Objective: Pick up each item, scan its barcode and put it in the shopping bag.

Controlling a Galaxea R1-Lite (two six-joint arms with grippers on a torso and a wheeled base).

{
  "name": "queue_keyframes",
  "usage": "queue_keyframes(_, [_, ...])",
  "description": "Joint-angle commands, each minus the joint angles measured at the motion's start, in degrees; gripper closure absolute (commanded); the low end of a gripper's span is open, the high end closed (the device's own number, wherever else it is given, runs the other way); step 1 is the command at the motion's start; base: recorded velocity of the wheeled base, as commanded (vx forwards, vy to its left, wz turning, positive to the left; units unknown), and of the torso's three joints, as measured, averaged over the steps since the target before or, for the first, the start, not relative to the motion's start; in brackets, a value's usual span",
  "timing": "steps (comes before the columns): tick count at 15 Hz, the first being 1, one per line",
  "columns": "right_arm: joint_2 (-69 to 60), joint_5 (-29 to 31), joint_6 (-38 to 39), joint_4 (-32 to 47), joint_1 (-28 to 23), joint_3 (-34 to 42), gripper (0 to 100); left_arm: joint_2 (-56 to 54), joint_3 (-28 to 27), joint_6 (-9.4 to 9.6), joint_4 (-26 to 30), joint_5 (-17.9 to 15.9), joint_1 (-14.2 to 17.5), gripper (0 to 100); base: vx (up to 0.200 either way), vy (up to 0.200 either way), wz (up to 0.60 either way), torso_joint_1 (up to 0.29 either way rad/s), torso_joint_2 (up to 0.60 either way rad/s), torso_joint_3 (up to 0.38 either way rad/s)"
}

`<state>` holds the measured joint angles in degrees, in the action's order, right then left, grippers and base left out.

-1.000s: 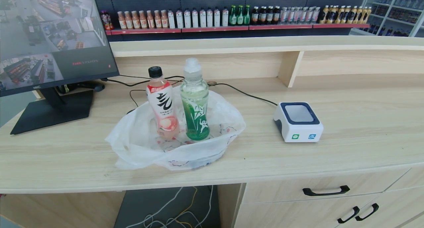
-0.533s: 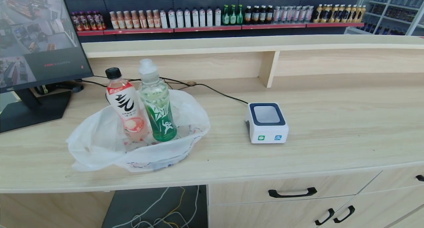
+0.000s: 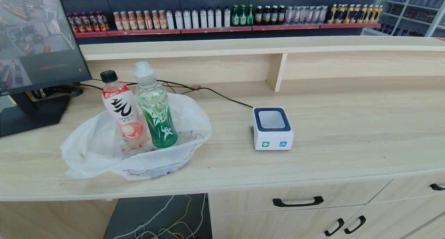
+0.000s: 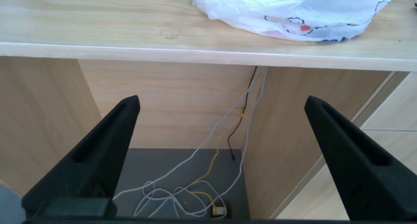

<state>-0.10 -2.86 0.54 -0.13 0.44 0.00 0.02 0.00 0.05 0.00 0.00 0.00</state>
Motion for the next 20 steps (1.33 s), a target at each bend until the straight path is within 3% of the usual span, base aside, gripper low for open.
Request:
queue_keyframes(1, [0.10,-0.04,-0.01,0.05,0.00,0.00,0,-0.02,0.00,0.04,0.00,0.00,0.00,0,0.000,0.000,0.00,0.000,0.00,0.000])
queue_keyframes(20, [0.10,0.05,-0.27,-0.04,0.00,0.00,0,-0.02,0.00,0.04,0.00,0.00,0.00,0,0.000,0.000,0.00,0.000,0.00,0.000])
